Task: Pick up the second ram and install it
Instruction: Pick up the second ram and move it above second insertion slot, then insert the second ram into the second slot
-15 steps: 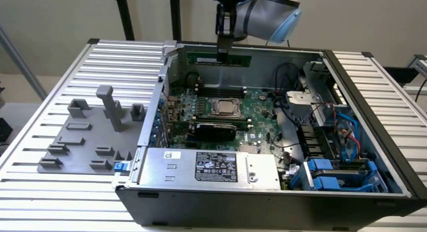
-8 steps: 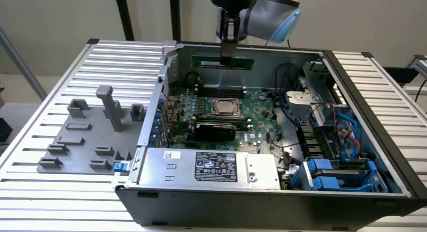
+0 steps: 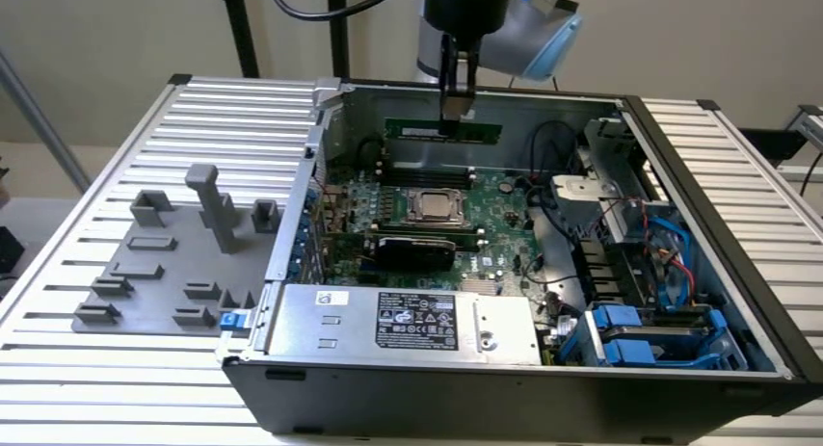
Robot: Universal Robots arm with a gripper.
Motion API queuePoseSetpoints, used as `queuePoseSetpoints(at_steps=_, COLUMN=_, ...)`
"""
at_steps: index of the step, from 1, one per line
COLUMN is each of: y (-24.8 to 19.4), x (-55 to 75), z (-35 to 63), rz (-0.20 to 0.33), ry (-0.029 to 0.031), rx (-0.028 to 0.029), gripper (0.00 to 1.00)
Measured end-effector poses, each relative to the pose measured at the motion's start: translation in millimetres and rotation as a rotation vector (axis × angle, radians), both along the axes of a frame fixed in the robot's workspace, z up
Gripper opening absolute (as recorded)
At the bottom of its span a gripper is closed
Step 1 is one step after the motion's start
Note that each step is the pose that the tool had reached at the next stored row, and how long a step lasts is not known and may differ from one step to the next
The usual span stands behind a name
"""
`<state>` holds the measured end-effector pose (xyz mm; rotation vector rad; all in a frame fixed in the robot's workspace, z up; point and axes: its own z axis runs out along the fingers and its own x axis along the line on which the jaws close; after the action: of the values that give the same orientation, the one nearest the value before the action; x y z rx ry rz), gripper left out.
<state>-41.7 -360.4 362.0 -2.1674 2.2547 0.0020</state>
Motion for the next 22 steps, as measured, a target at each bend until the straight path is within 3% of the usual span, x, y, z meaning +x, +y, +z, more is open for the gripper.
queuePoseSetpoints(at_steps=16, y=0.0, x=0.0, z=-1.4, rz=0.000, ry=0.0001, rx=0.0001, gripper=0.13)
queuePoseSetpoints(at_steps=22, y=-0.4, x=-1.6, z=-10.8, rz=-0.001, ry=0.0000, rx=0.0001, gripper=0.13)
